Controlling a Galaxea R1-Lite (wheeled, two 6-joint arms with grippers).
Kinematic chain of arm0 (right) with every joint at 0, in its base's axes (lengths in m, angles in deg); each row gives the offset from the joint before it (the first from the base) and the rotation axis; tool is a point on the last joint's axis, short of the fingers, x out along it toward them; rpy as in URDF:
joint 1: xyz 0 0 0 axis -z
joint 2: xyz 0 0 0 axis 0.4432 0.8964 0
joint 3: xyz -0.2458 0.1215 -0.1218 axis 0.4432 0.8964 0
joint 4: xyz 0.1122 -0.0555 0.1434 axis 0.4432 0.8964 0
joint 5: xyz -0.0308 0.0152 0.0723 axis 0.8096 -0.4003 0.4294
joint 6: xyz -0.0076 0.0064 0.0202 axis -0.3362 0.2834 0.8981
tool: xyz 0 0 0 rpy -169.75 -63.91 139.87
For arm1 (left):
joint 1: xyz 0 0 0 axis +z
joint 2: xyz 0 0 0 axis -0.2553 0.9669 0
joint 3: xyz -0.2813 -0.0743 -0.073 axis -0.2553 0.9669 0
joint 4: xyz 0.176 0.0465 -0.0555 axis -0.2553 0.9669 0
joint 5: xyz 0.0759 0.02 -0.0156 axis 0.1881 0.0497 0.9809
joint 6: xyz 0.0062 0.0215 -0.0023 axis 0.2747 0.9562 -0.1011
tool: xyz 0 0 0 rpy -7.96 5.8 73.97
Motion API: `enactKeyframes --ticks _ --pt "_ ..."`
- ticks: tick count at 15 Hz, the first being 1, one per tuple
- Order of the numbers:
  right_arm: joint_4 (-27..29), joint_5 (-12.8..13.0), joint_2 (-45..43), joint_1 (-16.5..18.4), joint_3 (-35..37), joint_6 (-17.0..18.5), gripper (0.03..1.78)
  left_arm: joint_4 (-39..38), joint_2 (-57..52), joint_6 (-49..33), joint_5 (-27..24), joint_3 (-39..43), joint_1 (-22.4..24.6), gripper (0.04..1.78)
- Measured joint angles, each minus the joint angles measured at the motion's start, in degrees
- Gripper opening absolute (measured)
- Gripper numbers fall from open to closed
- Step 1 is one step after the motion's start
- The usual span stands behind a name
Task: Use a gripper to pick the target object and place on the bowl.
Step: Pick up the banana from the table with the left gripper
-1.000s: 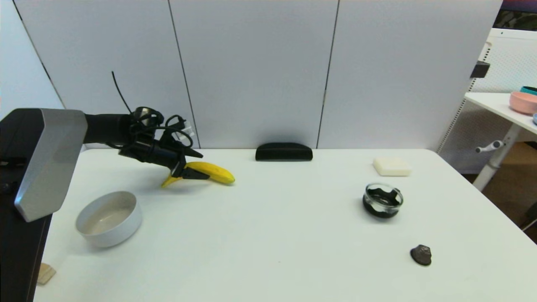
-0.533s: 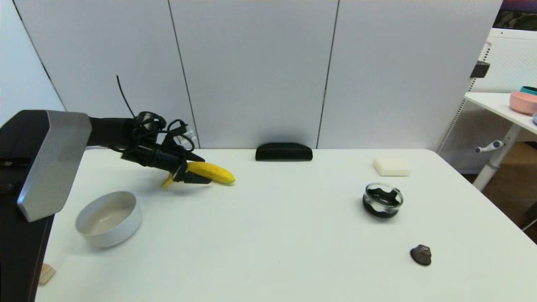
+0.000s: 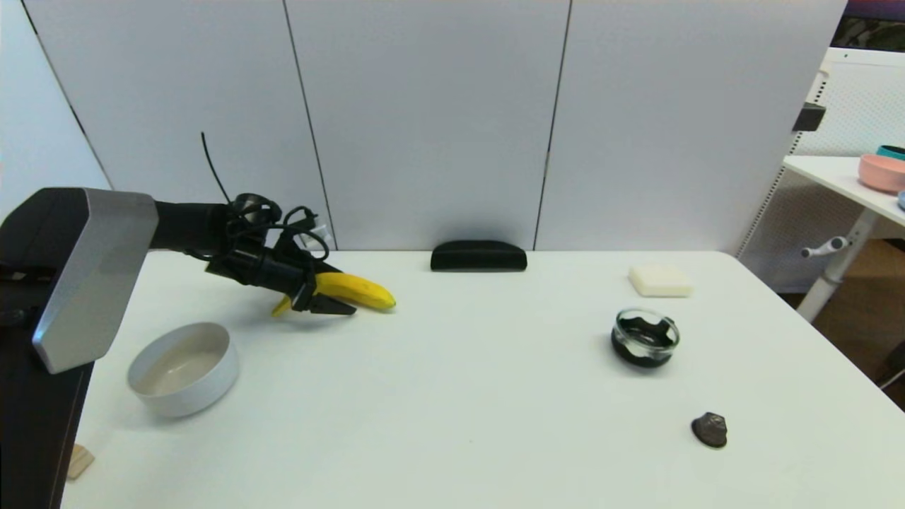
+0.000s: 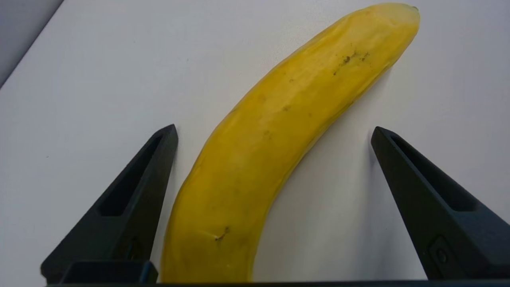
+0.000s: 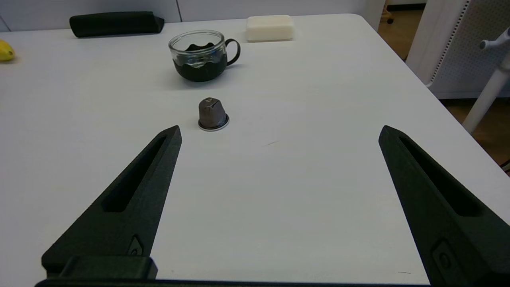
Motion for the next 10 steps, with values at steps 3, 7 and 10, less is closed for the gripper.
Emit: enactKeyframes --ticks 3,7,10 --pt "0.0 0.0 0.0 0.0 0.0 0.0 1.71 0.0 0.0 0.0 -0.9 -0.1 0.0 1.71" --pt "0.0 0.0 0.0 0.0 0.0 0.0 1.71 0.0 0.0 0.1 -0.9 -0.1 0.1 1.52" --pt "0.0 0.0 0.0 0.0 0.0 0.0 1.71 0.0 0.0 0.1 -1.1 0.3 0.1 1.05"
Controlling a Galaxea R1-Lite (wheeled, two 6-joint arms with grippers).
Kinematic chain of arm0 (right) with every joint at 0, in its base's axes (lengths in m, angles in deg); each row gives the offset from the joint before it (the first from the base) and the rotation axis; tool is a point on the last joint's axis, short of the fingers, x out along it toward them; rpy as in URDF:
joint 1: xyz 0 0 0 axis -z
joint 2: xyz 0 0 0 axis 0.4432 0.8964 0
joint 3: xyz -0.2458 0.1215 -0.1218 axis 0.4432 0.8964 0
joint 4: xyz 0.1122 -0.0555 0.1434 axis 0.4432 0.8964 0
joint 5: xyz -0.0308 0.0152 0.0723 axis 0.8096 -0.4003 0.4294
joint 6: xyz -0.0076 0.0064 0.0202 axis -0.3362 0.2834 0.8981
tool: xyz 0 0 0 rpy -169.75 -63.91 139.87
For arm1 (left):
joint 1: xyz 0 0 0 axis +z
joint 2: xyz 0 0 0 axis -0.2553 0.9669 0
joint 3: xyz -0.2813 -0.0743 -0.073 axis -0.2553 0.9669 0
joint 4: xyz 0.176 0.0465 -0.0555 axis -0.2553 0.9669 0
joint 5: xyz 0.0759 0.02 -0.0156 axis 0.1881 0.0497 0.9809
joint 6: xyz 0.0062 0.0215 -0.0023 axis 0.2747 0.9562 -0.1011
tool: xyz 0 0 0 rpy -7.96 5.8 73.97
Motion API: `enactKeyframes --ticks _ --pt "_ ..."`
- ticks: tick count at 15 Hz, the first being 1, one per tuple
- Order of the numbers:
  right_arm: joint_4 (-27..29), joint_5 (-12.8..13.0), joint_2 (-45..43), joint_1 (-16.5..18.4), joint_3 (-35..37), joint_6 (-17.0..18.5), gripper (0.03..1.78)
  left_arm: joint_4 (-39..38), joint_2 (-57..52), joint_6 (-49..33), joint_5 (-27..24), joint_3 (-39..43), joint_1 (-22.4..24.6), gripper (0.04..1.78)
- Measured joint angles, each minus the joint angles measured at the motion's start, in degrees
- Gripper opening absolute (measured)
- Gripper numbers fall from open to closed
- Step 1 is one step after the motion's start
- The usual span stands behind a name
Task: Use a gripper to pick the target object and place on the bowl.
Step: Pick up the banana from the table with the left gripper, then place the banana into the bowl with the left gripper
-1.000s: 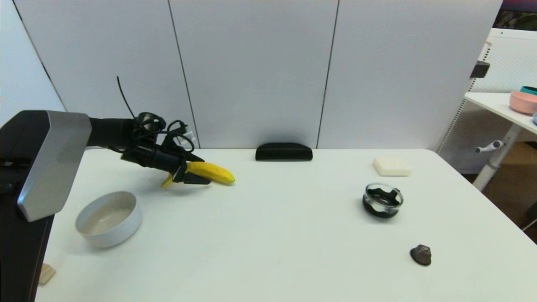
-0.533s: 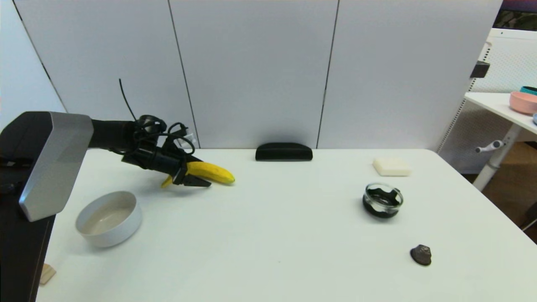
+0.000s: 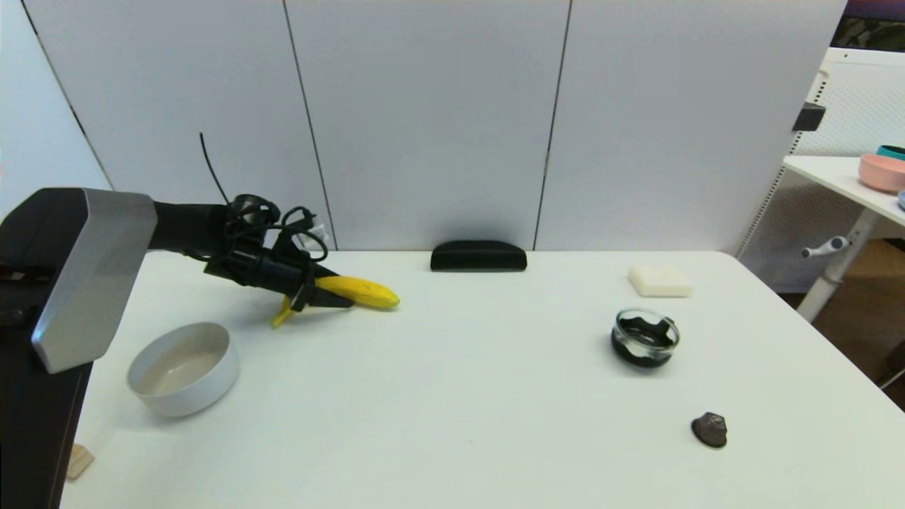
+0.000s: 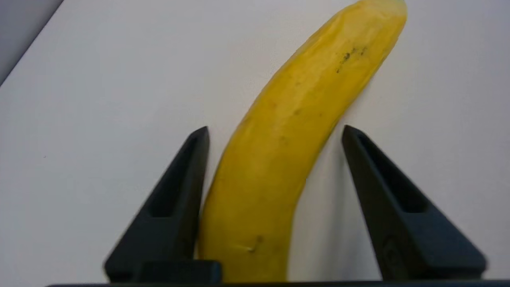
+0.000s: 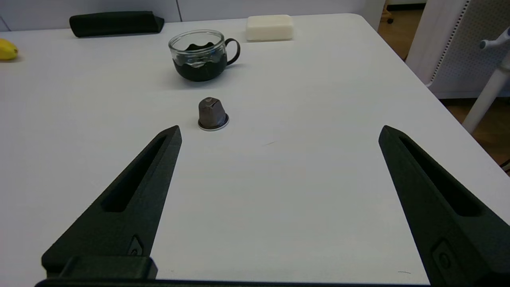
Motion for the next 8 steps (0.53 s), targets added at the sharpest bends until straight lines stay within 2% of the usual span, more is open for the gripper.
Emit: enactKeyframes --ticks 3,4,8 --pt "0.0 0.0 0.0 0.0 0.0 0.0 1.71 0.0 0.0 0.1 0.0 0.2 0.0 0.76" --pt "0.0 0.0 0.0 0.0 0.0 0.0 1.71 -0.1 -0.1 0.1 0.0 0.2 0.0 0.62" --pt "0.0 0.0 0.0 0.0 0.0 0.0 1.71 0.2 -1.7 0.1 0.2 0.2 0.1 0.62"
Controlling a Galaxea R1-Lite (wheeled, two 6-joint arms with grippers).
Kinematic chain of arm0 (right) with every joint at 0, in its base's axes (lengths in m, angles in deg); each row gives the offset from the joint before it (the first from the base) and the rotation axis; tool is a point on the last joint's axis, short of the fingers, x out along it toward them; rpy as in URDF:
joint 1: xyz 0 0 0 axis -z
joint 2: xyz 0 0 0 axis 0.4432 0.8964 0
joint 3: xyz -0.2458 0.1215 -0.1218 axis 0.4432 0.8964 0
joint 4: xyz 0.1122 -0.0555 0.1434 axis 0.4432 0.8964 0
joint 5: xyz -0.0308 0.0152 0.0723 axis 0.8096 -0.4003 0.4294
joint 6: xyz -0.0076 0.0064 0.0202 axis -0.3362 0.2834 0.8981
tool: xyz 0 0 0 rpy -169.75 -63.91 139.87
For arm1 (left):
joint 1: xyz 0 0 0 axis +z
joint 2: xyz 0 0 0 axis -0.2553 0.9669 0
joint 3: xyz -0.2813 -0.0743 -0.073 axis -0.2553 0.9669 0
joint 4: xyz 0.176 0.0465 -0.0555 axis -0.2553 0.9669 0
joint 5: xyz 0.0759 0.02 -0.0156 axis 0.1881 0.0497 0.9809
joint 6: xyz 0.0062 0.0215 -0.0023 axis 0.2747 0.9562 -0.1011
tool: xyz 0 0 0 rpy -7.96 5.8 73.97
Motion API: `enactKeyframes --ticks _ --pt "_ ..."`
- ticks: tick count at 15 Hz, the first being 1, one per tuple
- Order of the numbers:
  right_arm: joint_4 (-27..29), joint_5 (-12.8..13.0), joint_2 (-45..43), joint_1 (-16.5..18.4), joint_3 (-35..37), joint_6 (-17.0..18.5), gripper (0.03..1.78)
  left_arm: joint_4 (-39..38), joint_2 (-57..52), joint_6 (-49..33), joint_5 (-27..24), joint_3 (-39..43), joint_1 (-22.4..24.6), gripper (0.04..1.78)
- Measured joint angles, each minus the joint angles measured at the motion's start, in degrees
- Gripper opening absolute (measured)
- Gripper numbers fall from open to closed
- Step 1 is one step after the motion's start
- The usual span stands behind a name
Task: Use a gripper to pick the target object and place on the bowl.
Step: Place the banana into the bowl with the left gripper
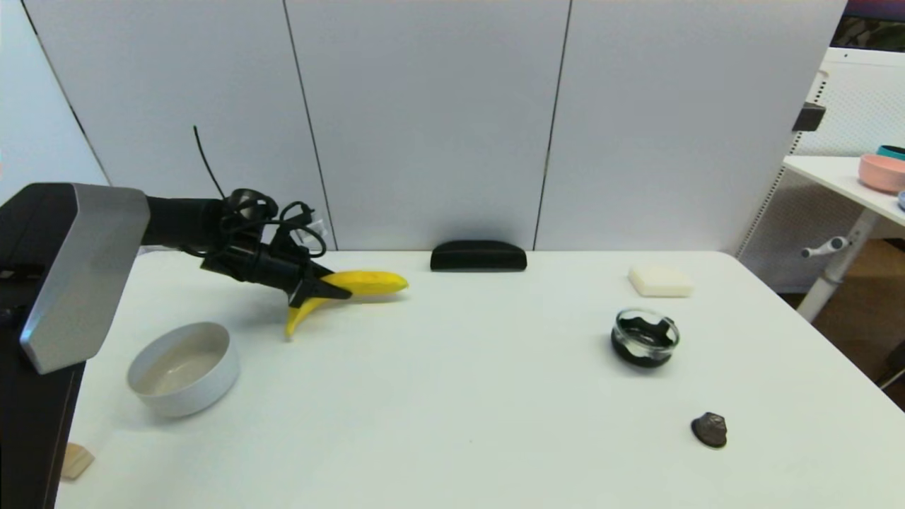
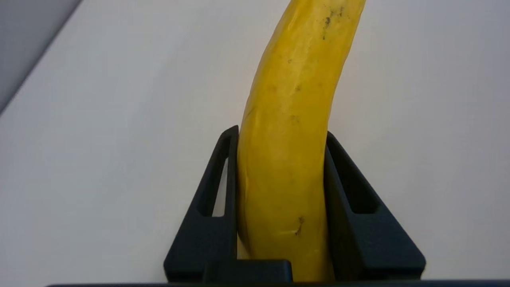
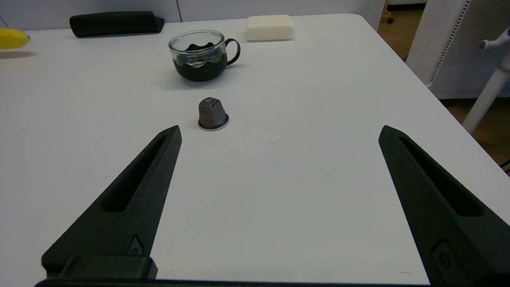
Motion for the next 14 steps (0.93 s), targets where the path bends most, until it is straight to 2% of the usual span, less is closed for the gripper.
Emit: enactKeyframes --ticks 3,8,14 --pt "0.0 0.0 0.0 0.0 0.0 0.0 1.71 1.5 -3.3 -0.2 0.3 0.0 0.6 0.62" --pt "0.0 0.0 0.0 0.0 0.0 0.0 1.71 9.7 -14.3 1.0 1.7 0.6 3.7 0.62" --pt "0.0 0.0 0.0 0.0 0.0 0.0 1.71 16.5 -29.4 7.2 3.9 9.4 14.9 0.62"
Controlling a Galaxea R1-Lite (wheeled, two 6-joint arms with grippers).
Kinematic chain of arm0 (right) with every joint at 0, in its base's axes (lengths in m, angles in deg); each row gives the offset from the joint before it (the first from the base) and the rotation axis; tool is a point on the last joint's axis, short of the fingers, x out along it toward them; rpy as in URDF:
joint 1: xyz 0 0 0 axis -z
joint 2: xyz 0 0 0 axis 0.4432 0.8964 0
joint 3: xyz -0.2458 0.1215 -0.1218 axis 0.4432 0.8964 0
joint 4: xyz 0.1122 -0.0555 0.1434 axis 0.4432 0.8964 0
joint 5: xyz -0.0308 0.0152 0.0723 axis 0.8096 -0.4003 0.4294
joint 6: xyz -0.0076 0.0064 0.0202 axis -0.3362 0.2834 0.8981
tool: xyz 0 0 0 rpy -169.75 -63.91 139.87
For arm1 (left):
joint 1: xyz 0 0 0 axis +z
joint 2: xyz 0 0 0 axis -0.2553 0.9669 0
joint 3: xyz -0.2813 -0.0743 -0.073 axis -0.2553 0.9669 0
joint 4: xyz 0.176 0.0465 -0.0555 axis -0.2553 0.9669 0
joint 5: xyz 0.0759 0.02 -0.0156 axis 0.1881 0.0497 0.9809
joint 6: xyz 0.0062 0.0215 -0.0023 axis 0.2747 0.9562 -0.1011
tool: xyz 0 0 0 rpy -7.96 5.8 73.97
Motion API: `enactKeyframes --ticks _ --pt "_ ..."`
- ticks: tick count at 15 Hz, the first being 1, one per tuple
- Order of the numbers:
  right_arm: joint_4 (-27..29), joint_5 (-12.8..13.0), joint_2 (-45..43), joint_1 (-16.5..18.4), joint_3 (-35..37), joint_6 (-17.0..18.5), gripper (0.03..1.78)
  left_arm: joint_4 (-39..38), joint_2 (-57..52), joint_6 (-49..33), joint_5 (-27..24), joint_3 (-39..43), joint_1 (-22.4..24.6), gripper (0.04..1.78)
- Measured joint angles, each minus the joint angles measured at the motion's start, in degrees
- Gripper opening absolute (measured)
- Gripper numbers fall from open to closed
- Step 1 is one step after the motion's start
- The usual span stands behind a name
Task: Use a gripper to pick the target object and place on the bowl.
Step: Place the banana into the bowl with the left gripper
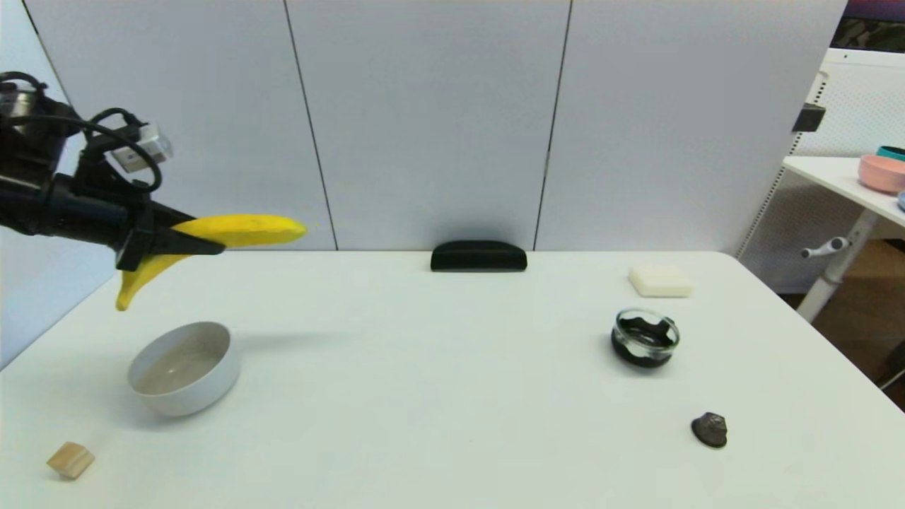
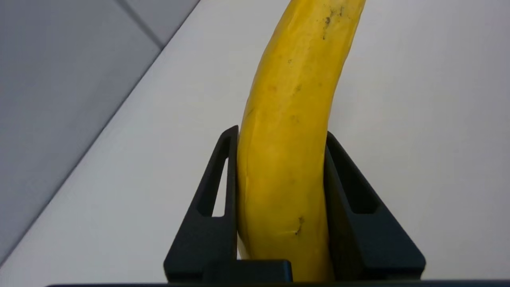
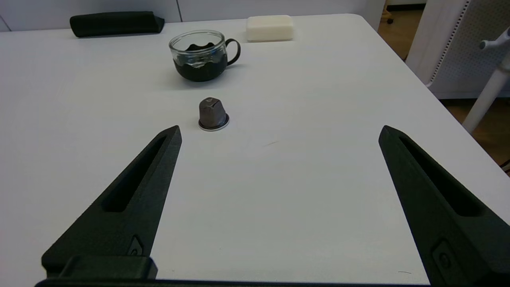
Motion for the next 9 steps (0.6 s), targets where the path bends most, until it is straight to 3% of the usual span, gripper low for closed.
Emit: enactKeyframes --ticks 4,9 --pt "0.0 0.0 0.0 0.0 0.0 0.0 1.71 0.9 -7.1 1.8 6.1 8.9 5.6 0.62" --pt "0.0 0.1 0.0 0.0 0.0 0.0 1.71 3.0 -10.5 2.0 13.5 16.2 7.3 0.62"
